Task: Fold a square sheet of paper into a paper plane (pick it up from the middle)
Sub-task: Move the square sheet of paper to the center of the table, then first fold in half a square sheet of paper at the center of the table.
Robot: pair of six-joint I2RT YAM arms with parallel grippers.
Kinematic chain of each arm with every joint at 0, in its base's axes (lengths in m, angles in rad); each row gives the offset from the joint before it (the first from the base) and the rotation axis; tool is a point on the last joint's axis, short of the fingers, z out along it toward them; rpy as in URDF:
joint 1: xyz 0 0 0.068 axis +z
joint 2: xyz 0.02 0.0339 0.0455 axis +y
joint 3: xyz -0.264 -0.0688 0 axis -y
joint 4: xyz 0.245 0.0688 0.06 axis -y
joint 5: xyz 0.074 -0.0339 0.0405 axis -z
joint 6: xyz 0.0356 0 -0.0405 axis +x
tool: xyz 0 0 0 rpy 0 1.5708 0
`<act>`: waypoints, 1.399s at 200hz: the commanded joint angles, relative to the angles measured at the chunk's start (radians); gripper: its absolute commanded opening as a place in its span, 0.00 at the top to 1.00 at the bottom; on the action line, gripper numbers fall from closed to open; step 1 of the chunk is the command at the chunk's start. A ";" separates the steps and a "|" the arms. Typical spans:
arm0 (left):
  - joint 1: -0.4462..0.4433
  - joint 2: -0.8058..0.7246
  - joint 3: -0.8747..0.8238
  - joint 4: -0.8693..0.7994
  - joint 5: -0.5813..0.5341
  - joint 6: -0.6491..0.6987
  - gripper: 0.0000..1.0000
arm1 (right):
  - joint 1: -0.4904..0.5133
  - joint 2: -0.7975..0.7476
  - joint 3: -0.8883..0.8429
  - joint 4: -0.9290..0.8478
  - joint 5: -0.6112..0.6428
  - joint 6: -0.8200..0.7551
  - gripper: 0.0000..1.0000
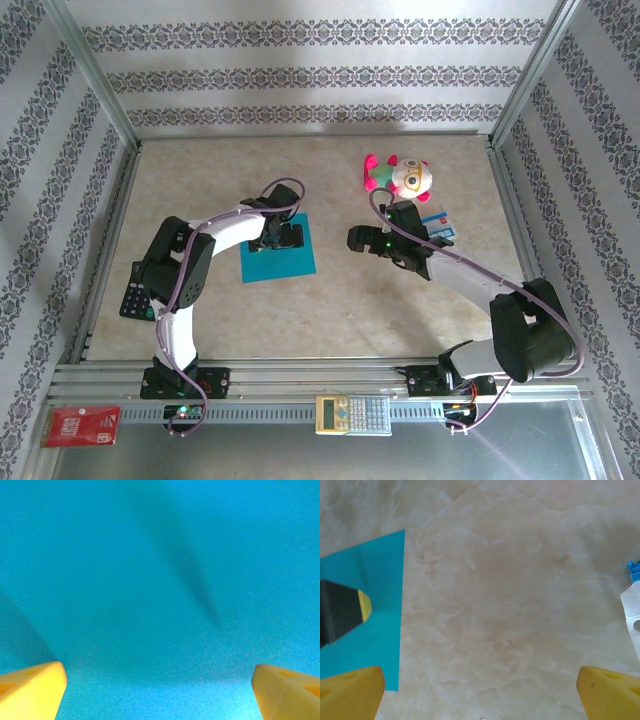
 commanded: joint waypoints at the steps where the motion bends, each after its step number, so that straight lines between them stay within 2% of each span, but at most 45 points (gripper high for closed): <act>1: -0.013 -0.030 -0.035 -0.034 0.048 0.067 0.03 | -0.003 -0.025 -0.009 -0.024 0.032 0.022 0.02; 45: -0.018 -0.028 -0.022 -0.082 0.002 -0.051 0.02 | 0.020 -0.013 -0.001 -0.028 0.047 0.032 0.02; 81: -0.030 0.008 0.030 -0.123 -0.054 -0.098 0.00 | 0.032 0.020 0.025 -0.029 0.038 0.026 0.02; 147: -0.036 -0.040 0.024 -0.151 -0.114 -0.166 0.00 | 0.034 0.058 0.029 -0.012 0.026 0.019 0.02; 205: -0.035 0.027 0.033 -0.117 -0.069 -0.229 0.00 | 0.033 0.072 0.019 0.001 0.020 0.014 0.02; 280: -0.041 0.086 0.028 -0.120 -0.075 -0.223 0.00 | 0.028 0.066 -0.006 0.013 0.017 0.023 0.02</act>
